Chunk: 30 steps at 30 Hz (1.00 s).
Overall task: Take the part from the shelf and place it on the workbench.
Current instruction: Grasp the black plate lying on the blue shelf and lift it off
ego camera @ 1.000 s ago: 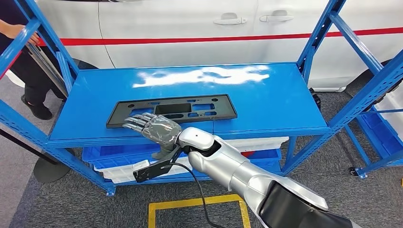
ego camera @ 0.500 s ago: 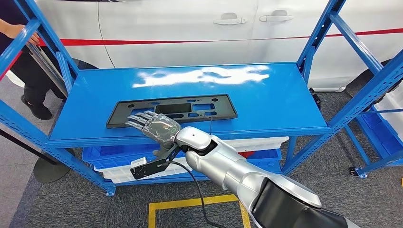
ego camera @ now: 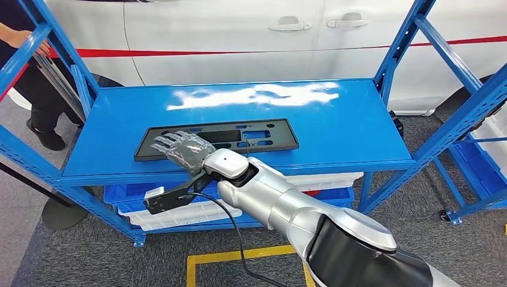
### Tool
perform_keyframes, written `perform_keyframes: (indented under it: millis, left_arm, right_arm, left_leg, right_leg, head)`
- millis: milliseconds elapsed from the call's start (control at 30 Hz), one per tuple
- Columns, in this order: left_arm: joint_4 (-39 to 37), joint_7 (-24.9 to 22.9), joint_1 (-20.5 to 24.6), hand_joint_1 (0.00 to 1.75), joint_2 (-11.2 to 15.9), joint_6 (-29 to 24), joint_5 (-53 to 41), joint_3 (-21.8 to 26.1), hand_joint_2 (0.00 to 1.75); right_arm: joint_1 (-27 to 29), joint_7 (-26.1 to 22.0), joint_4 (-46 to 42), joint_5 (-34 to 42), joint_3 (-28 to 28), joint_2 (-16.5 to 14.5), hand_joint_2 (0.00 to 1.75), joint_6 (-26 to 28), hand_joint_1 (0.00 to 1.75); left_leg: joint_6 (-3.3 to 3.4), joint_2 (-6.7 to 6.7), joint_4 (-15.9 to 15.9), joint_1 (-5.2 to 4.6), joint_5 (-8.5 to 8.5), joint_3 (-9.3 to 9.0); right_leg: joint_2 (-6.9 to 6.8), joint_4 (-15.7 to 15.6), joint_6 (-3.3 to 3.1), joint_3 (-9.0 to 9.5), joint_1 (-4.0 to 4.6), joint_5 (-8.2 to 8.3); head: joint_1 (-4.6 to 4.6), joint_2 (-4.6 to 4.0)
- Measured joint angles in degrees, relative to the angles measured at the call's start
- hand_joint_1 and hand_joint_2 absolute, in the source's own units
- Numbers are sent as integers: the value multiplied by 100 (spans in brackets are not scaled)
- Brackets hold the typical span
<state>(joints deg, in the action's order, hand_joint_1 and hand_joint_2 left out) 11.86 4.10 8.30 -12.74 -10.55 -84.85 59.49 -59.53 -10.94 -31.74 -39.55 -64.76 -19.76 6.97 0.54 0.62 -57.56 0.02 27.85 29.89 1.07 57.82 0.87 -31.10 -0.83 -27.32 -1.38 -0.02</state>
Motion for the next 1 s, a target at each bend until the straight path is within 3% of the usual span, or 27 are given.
perform_keyframes:
  millis: [200,300,333,433,833,1000]
  left_arm:
    - [-5,1,6,0,-48,-3,-22,-27,0]
    - [-6,1,10,0,-60,6,-45,-51,131]
    - [-6,1,11,0,-63,8,-50,-54,131]
    - [-7,4,11,0,-69,10,-52,-59,0]
    - [-8,136,32,0,-72,-108,1,-91,0]
    - [-8,209,52,0,-68,-110,3,-92,0]
  right_arm:
    - [-91,60,66,197,-104,-2,175,154,0]
    - [-111,41,108,219,-138,-2,175,179,0]
    - [-115,34,122,221,-148,-2,175,181,0]
    - [-129,13,163,232,-169,-2,175,184,0]
    - [-144,-164,350,406,-360,-2,175,298,0]
    - [-158,-162,387,433,-393,-12,175,289,0]
  left_leg:
    - [0,0,-1,-1,0,0]
    - [0,0,-1,-1,0,0]
    - [0,0,-1,0,0,0]
    - [0,0,-1,0,0,0]
    - [5,0,-11,-7,4,3]
    - [114,-17,72,-20,-31,-23]
  right_leg:
    - [0,-1,0,0,-1,0]
    - [0,-1,0,0,0,0]
    - [0,-1,0,-1,0,0]
    - [0,-1,0,-1,0,0]
    - [0,-11,5,0,-8,3]
    - [-7,17,94,-20,-40,97]
  head:
    - [0,0]
    - [0,0]
    - [0,0]
    - [0,0]
    - [0,0]
    - [1,0]
